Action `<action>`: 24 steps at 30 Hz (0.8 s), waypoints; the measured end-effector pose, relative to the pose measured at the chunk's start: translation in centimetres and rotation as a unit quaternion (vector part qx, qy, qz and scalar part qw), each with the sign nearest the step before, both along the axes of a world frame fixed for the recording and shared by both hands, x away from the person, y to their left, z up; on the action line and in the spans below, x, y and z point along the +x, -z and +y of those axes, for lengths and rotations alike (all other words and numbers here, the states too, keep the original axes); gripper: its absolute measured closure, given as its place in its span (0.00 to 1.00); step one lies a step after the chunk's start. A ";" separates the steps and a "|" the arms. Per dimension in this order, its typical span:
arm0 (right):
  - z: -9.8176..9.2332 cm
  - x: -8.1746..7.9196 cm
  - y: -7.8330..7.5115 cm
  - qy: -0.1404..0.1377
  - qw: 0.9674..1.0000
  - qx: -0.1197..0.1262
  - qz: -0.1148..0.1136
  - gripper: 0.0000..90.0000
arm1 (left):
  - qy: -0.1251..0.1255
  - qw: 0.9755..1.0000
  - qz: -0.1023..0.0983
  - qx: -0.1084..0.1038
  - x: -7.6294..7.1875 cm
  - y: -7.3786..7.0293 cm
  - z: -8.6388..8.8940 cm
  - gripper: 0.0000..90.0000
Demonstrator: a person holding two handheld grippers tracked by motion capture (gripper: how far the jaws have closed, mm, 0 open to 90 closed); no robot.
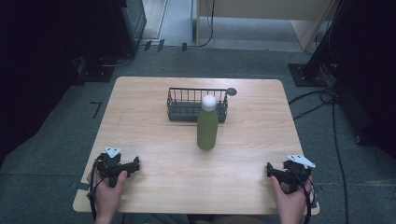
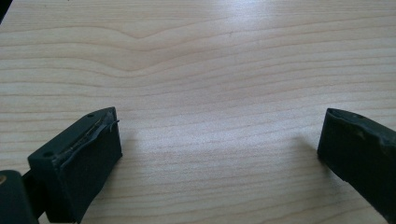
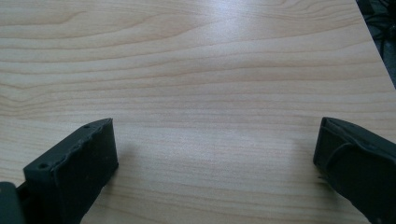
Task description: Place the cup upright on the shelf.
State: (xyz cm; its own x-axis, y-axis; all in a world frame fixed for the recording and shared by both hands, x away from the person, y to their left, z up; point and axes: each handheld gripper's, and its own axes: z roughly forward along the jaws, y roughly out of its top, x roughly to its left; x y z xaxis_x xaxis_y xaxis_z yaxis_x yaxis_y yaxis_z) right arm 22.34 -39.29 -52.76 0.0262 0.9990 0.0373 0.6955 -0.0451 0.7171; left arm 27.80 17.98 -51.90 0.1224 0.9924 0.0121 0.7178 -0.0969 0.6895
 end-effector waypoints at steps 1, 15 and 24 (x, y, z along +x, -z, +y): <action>-0.1 0.0 0.0 0.000 1.000 0.003 -0.001 0.00 | 0.000 1.000 0.000 0.000 0.0 0.0 0.0 0.00; 1.6 -1.1 -0.7 0.002 1.000 0.024 -0.013 0.00 | 0.000 1.000 0.000 0.000 0.0 0.0 0.0 0.00; 3.6 -1.1 -2.8 -0.021 0.999 0.025 -0.032 0.00 | 0.000 1.000 0.000 0.000 0.0 0.0 0.0 0.00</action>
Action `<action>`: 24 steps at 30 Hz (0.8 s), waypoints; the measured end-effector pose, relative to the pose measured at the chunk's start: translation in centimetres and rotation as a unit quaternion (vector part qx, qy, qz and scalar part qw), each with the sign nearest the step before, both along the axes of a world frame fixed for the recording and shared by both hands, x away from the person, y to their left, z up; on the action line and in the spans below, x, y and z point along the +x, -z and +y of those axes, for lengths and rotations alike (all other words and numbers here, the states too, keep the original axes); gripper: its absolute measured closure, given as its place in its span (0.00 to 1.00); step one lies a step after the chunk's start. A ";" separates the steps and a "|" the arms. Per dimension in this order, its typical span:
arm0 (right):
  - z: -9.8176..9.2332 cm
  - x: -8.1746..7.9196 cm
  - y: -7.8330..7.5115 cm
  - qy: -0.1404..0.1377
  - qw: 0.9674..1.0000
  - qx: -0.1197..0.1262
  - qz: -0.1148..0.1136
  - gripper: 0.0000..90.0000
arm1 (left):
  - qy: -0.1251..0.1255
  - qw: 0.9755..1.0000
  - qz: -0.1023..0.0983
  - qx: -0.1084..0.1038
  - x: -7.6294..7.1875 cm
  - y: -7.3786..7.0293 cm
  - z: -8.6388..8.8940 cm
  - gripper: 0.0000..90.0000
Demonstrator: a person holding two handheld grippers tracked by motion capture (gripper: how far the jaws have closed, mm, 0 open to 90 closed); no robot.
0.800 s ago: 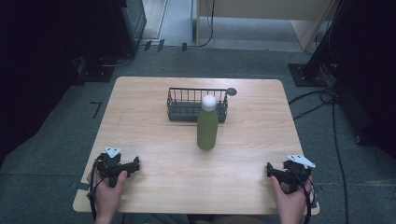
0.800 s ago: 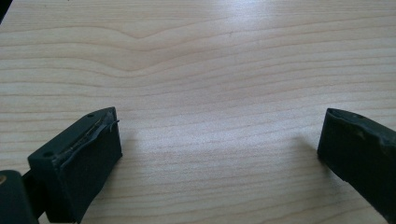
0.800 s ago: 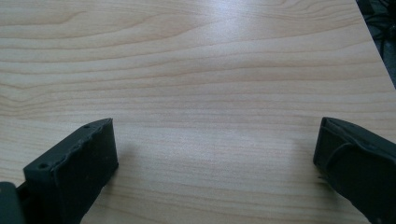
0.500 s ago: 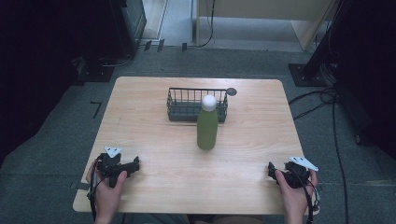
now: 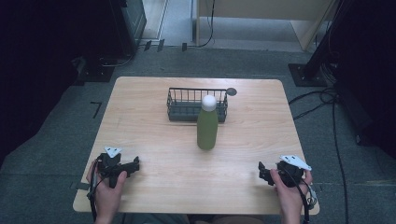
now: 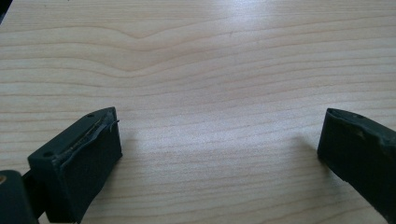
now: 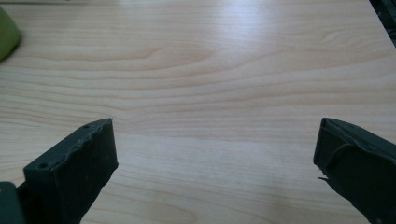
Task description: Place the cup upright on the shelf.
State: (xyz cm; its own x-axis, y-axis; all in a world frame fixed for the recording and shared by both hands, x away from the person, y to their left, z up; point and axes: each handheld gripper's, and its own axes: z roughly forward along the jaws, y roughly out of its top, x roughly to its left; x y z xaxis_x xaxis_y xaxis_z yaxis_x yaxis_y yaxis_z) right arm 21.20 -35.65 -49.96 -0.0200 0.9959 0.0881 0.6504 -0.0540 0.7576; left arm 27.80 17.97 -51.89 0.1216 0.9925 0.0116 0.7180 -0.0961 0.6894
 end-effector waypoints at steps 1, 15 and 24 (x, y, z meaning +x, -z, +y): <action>0.3 0.0 -0.3 -0.004 1.000 -0.001 -0.001 0.00 | 0.000 1.000 0.000 0.000 0.0 0.0 0.0 0.00; 4.8 1.6 -2.9 -0.067 0.997 0.003 -0.023 0.00 | 0.000 1.000 0.000 0.000 0.0 0.0 0.0 0.00; 8.5 3.2 -3.7 -0.109 0.994 0.005 -0.028 0.00 | 0.000 1.000 0.000 0.000 0.0 0.0 0.0 0.00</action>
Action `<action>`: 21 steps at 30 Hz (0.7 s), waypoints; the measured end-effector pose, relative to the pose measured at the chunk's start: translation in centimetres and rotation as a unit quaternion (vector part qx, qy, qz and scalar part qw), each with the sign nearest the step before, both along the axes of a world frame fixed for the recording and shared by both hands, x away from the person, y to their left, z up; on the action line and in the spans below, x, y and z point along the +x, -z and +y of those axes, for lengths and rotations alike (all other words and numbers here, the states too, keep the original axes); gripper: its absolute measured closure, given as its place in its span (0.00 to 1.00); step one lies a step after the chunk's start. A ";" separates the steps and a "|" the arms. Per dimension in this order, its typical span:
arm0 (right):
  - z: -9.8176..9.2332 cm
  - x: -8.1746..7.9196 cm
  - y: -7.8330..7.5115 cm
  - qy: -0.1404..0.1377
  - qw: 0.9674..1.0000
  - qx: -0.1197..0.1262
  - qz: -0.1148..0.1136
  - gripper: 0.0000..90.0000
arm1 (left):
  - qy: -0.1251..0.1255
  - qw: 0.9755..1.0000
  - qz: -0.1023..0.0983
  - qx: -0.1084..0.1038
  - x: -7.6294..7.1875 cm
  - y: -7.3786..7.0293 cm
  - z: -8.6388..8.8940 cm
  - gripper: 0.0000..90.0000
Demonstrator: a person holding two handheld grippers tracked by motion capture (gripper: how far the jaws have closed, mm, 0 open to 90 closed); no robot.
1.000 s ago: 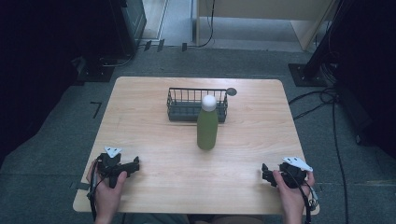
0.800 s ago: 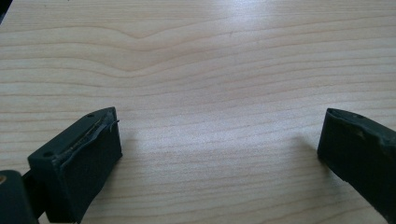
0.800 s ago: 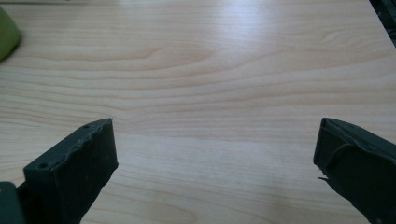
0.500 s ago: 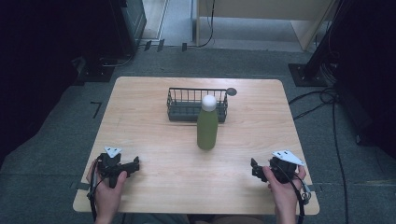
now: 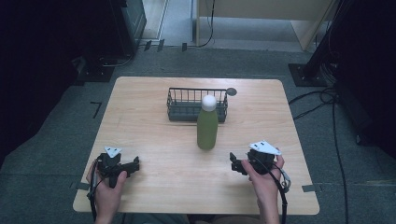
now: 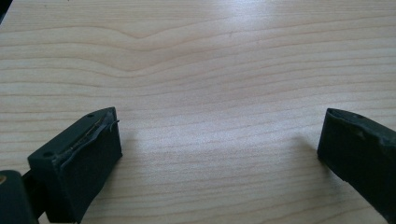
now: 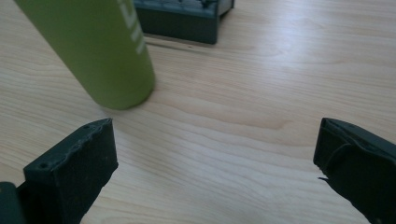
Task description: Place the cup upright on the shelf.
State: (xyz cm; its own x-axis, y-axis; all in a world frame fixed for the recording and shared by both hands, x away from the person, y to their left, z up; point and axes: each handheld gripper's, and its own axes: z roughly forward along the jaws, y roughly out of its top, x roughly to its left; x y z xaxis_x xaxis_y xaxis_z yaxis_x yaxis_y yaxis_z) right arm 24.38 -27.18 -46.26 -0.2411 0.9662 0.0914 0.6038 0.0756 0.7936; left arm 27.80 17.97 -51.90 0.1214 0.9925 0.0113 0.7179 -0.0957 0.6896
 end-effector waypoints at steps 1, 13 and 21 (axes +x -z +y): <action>0.3 0.1 0.0 -0.004 1.000 -0.001 0.000 0.00 | 0.000 1.000 0.000 0.000 0.0 0.0 0.0 0.00; 4.3 1.5 -0.1 -0.054 0.998 0.008 -0.004 0.00 | 0.000 1.000 0.000 0.000 0.0 0.0 0.0 0.00; 6.3 1.8 -0.8 -0.080 0.997 0.021 -0.010 0.00 | 0.000 1.000 0.000 0.000 0.0 0.0 0.0 0.00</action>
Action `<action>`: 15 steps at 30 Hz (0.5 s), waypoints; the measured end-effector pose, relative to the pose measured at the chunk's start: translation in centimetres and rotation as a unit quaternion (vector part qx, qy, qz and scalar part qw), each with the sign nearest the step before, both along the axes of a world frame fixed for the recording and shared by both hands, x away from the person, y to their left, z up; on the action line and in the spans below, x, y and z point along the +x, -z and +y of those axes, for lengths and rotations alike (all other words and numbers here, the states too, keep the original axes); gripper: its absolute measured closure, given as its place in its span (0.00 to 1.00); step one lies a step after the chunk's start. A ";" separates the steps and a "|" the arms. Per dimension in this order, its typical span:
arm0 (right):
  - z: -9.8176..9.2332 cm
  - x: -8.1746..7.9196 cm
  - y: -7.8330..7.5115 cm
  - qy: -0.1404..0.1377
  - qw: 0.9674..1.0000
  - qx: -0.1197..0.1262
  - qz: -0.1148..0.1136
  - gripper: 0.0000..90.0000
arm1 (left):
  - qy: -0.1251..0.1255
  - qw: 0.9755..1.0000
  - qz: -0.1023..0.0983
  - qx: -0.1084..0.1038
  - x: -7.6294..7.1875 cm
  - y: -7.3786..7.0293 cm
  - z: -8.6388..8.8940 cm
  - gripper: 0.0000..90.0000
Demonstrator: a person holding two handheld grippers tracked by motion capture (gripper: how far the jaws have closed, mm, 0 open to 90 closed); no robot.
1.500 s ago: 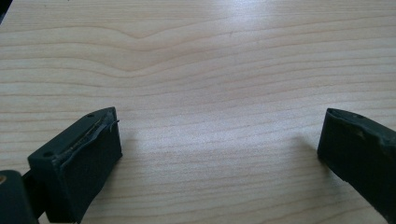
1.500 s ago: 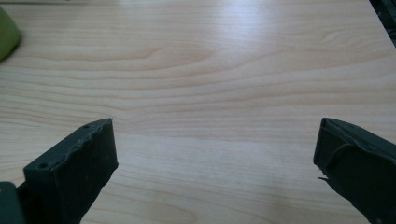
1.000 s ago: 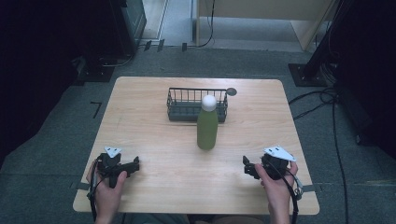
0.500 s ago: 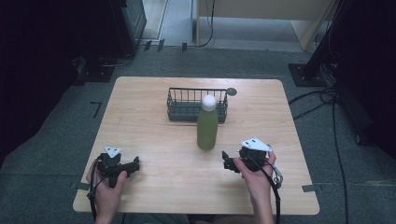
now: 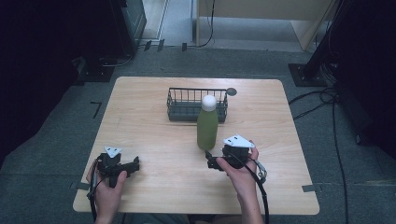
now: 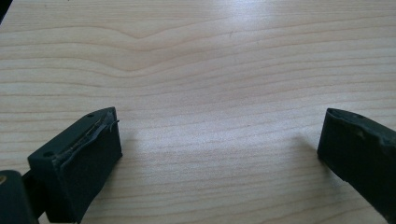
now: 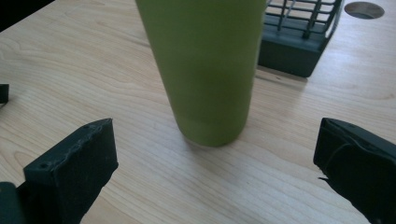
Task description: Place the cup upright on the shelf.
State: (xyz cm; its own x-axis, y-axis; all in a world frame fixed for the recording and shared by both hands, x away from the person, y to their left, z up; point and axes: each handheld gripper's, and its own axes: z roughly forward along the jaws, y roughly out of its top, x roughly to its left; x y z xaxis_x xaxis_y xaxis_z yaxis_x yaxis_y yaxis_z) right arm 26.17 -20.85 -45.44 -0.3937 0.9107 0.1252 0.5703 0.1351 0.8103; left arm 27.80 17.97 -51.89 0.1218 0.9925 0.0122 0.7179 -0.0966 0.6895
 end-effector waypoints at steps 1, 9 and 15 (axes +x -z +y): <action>0.2 0.0 -0.1 -0.002 1.000 0.002 0.000 0.00 | 0.000 1.000 0.000 0.000 0.0 0.0 0.0 0.00; 1.4 1.2 -0.5 0.001 1.000 0.007 -0.004 0.00 | 0.000 1.000 0.000 0.000 0.0 0.0 0.0 0.00; 2.2 2.3 -0.6 0.007 1.000 0.007 -0.012 0.00 | 0.000 1.000 0.000 -0.001 0.0 0.0 0.0 0.00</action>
